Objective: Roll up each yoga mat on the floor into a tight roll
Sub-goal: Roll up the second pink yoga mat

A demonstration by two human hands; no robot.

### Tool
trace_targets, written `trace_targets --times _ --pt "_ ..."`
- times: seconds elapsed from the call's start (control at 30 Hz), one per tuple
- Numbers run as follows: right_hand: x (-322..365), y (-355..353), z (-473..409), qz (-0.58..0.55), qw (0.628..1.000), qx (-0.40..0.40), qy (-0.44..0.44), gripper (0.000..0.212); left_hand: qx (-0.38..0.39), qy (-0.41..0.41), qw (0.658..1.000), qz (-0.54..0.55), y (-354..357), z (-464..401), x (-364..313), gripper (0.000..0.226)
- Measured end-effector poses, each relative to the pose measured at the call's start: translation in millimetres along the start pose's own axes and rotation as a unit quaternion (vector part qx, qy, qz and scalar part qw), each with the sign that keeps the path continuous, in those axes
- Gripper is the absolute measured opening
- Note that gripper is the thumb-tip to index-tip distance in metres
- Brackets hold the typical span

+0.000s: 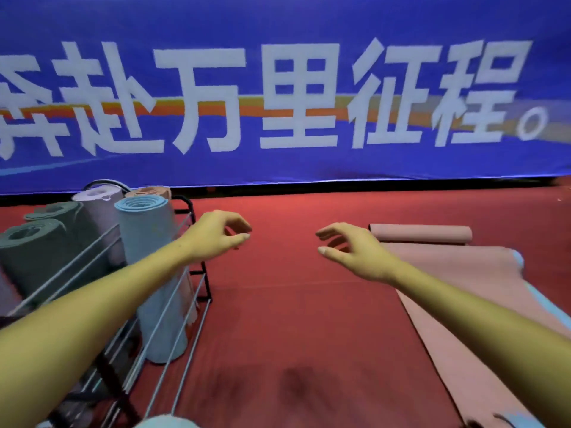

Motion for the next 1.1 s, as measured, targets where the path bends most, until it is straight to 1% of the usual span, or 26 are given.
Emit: trace_targets --times 0.1,0.2,0.27,0.33,0.43,0.53,0.57,0.63,0.67,0.73,0.77,0.8,0.83,0.87,0.9,0.93,0.97,1.0,1.1 --pt "-84 -46 38 0.008 0.998 -0.011 0.058 0.035 0.088 0.074 0.993 0.037 83 -39 -78 0.009" --pt "-187 -77 81 0.023 0.989 0.0 0.145 0.033 0.184 0.142 0.972 0.04 181 -69 -147 0.015" --pt "-258 -88 115 0.012 0.977 0.001 0.211 0.034 0.241 0.166 0.955 0.041 251 -85 -183 0.024" --pt "-327 -87 151 -0.009 0.961 -0.001 0.275 0.033 0.278 0.175 0.943 0.057 321 -94 -208 0.024" --pt "-422 -66 201 -0.02 0.935 0.005 0.355 0.031 0.31 0.169 0.931 0.093 425 -94 -238 0.015" --pt "-498 -31 238 -0.008 0.912 0.035 0.408 0.033 0.342 0.142 0.92 0.131 523 -84 -252 0.016" --pt "-529 -15 252 0.009 0.905 0.053 0.421 0.035 0.358 0.127 0.914 0.145 564 -79 -256 0.016" --pt "-550 9 262 0.074 0.904 0.084 0.412 0.041 0.365 0.075 0.912 0.171 604 -63 -250 0.02" --pt "-570 21 267 0.105 0.901 0.094 0.411 0.044 0.368 0.049 0.909 0.188 635 -56 -249 0.024" --pt "-602 36 272 0.161 0.893 0.106 0.407 0.044 0.377 0.012 0.903 0.206 693 -37 -249 0.037" --pt "-617 40 275 0.193 0.883 0.111 0.412 0.045 0.378 -0.006 0.901 0.213 717 -28 -251 0.048" --pt "-629 46 278 0.223 0.872 0.127 0.416 0.052 0.377 -0.02 0.899 0.221 739 -18 -256 0.065" --pt "-640 50 281 0.25 0.864 0.143 0.413 0.065 0.372 -0.033 0.899 0.228 756 -10 -263 0.088" --pt "-649 52 283 0.275 0.863 0.142 0.399 0.078 0.361 -0.046 0.9 0.239 773 -3 -269 0.114" --pt "-655 51 283 0.3 0.865 0.129 0.382 0.087 0.351 -0.057 0.903 0.242 789 1 -275 0.135" --pt "-659 49 282 0.326 0.867 0.115 0.36 0.087 0.344 -0.062 0.907 0.235 805 4 -279 0.145" --pt "-662 47 283 0.347 0.866 0.1 0.345 0.082 0.341 -0.059 0.912 0.221 818 6 -282 0.145" --pt "-664 44 285 0.361 0.867 0.081 0.334 0.074 0.336 -0.049 0.918 0.206 829 7 -285 0.134" --pt "-665 35 299 0.387 0.855 0.052 0.34 0.06 0.317 -0.012 0.932 0.177 840 3 -289 0.086"
Point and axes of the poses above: each hand's wrist, its own z-axis away from the middle knuckle, its own y-axis out of the palm, x = y × z, the point moved 10 cm from there along -z, towards the middle knuckle, and after that the axes turned 13 degrees about y, right-handed, at the moved point
